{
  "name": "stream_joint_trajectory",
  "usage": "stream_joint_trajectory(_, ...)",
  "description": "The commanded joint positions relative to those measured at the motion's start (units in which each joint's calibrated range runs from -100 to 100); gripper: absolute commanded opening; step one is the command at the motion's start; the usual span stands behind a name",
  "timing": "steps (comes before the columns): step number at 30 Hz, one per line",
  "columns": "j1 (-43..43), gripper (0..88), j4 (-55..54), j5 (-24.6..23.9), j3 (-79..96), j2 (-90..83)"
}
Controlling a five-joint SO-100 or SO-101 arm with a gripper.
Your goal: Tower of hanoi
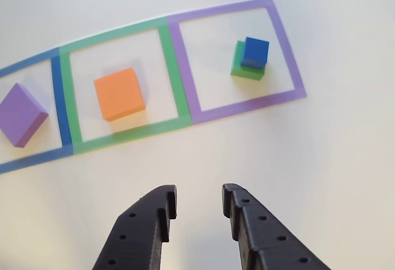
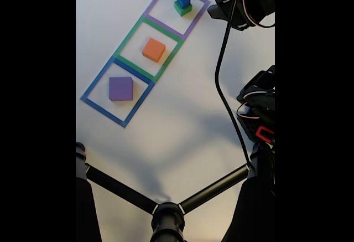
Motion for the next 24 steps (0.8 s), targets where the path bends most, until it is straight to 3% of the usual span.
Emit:
stream_joint_trajectory(1,1.5,9.3,-11.5,0.0,13.7,-6.3)
stream_joint_trajectory(8,2.6,14.3,-34.6,0.0,38.3,-12.8)
stream_joint_trajectory(14,1.5,34.6,-46.9,0.0,50.3,-15.8)
stream_joint_trajectory(19,-0.4,42.6,-55.7,0.0,57.7,-17.8)
stream_joint_trajectory(24,-1.5,47.4,-71.5,0.0,68.6,-18.9)
